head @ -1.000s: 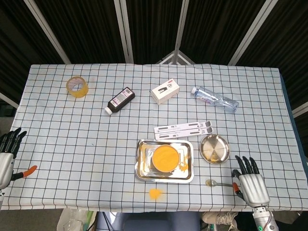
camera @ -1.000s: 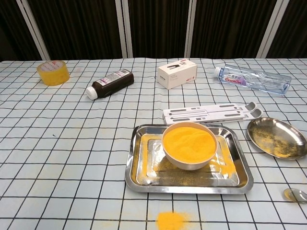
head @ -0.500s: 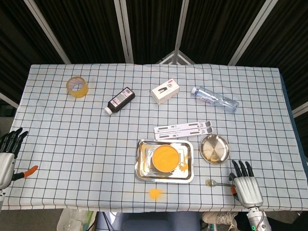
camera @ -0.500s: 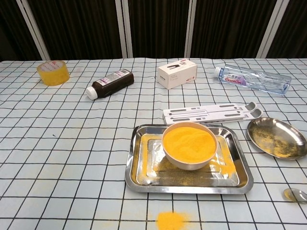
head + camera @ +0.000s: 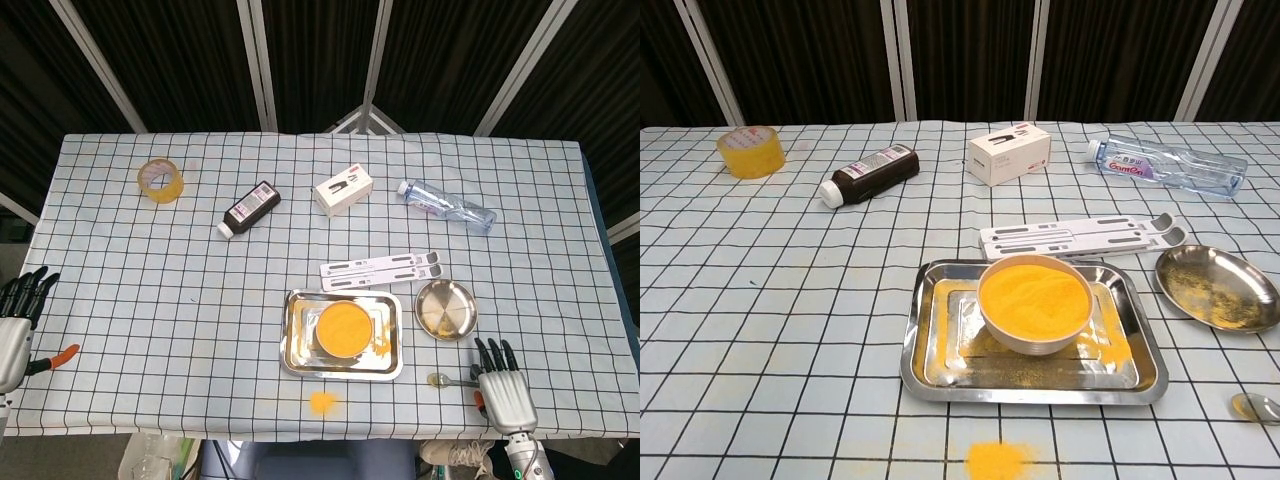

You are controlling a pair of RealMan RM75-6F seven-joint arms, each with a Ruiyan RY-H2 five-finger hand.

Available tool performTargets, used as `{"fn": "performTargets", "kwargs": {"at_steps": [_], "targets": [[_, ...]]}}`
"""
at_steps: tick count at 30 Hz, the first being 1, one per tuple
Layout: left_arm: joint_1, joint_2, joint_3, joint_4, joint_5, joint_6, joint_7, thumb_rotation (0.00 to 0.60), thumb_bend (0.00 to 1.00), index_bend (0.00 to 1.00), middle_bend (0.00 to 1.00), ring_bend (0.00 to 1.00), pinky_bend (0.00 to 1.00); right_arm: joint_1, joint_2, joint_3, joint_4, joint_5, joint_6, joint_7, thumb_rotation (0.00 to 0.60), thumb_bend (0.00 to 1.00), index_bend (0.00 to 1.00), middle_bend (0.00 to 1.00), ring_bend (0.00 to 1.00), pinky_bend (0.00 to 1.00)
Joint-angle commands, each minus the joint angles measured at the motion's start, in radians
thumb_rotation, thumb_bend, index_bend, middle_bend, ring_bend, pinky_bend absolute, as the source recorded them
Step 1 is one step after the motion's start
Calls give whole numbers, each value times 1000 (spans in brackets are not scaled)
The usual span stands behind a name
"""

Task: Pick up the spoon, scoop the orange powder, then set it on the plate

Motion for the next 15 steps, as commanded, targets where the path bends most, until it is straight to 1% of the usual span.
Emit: {"fn": "performTargets", "kwargs": {"at_steps": [1,8,15], "targets": [[0,0,0,-1,0,-1,1,600,0,0,0,0,0,2,-6,8,9,9,-5,3,600,419,487,105,0,0],[-1,0,1,-2,-4,-5,5,600,0,0,0,0,0,4,-10,23,14,39,-19,9,600,419,487,105,0,0],[-1,1,1,-4,-6,-6,7,600,0,0,0,0,0,5,-12,19,15,41,-24,1,600,419,487,105,0,0]]}}
